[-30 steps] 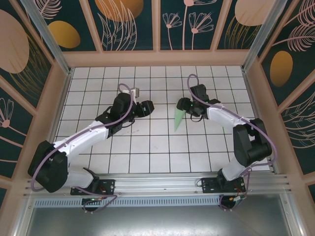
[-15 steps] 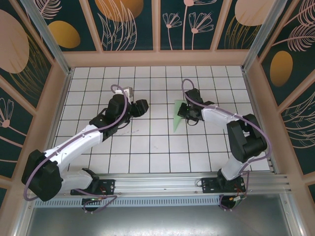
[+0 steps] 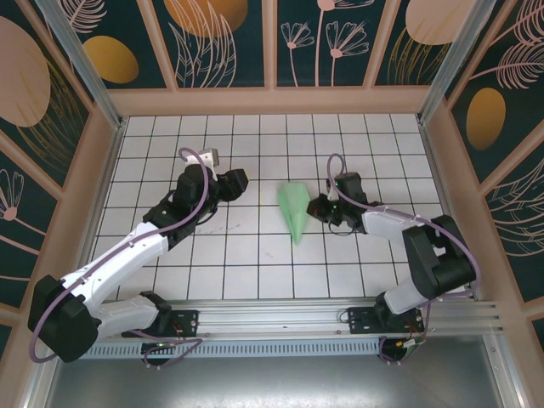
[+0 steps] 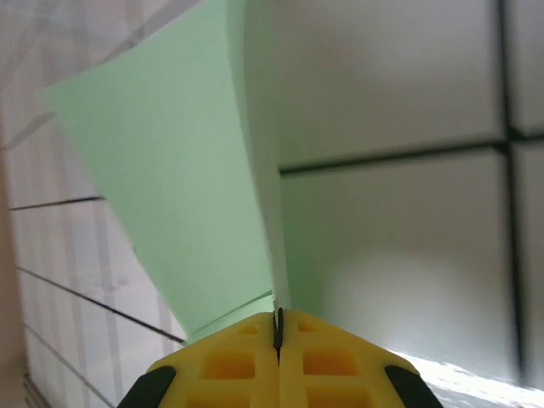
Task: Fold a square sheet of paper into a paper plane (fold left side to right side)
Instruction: Place the paper plane at the center of the table, then pick up the paper plane at the center of the table.
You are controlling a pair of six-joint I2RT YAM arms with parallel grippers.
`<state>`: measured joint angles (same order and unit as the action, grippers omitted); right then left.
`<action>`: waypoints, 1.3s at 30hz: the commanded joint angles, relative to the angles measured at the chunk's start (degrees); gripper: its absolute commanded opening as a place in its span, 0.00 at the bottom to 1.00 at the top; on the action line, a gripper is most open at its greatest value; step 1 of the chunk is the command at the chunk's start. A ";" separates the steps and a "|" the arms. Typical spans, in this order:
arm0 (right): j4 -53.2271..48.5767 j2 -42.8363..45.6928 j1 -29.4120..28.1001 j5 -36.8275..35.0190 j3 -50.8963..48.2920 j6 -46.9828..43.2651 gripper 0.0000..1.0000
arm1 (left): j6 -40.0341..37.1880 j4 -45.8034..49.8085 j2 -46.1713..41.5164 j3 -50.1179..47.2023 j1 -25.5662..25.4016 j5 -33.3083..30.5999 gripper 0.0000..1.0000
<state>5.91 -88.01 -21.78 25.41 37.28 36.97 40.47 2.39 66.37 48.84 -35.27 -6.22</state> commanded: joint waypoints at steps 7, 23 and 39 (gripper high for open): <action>-3.45 4.06 3.39 -2.92 -1.37 -5.23 0.35 | -0.42 1.74 0.15 -0.25 -0.23 -0.53 0.62; -31.01 4.19 -12.71 -19.17 14.13 -5.93 0.55 | -0.95 -2.14 -8.61 -6.95 -0.25 -2.93 0.92; -30.37 -8.24 -15.02 -20.40 18.86 -6.91 0.48 | -0.87 -0.12 -11.70 -9.10 -0.24 -4.46 0.93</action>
<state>-23.40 -95.33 -36.23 5.93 54.28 30.35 40.07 2.61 55.16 40.38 -35.27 -9.56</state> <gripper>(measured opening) 0.481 0.930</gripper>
